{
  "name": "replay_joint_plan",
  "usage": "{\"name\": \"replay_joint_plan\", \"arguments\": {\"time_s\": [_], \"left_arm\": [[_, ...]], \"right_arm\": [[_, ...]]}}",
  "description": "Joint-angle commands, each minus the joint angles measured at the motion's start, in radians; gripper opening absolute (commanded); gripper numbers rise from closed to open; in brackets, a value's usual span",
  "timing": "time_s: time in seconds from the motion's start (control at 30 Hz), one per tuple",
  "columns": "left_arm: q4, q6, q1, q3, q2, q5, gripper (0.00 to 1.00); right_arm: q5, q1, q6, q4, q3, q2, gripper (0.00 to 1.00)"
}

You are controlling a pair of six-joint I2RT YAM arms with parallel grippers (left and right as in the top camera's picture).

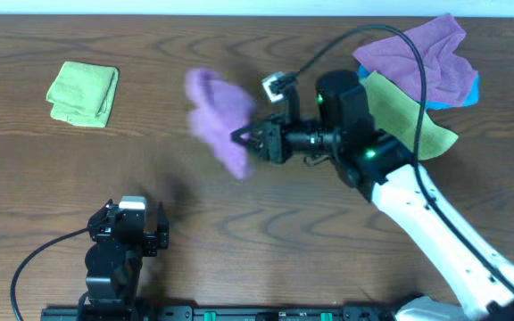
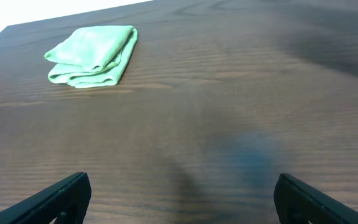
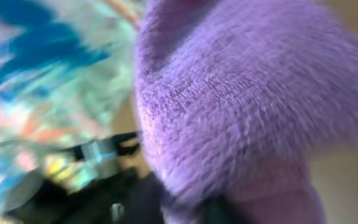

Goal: Fold the cloth
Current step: 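Drag the purple cloth with the right gripper toward table center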

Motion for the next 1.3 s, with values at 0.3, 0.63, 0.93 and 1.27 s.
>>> {"name": "replay_joint_plan", "arguments": {"time_s": [0.3,0.63,0.93,1.27], "left_arm": [[-0.002,0.014,0.007,-0.018,-0.008,0.001,0.95],[-0.002,0.014,0.007,-0.018,-0.008,0.001,0.95],[-0.002,0.014,0.007,-0.018,-0.008,0.001,0.95],[-0.002,0.014,0.007,-0.018,-0.008,0.001,0.95]], "right_arm": [[0.501,-0.093,-0.059,-0.524,0.039,-0.001,0.99],[0.509,0.086,-0.327,-0.493,0.027,0.136,0.99],[0.306,0.203,-0.34,-0.42,0.027,0.291,0.78],[0.291,0.32,-0.262,-0.19,0.027,0.408,0.7]]}}
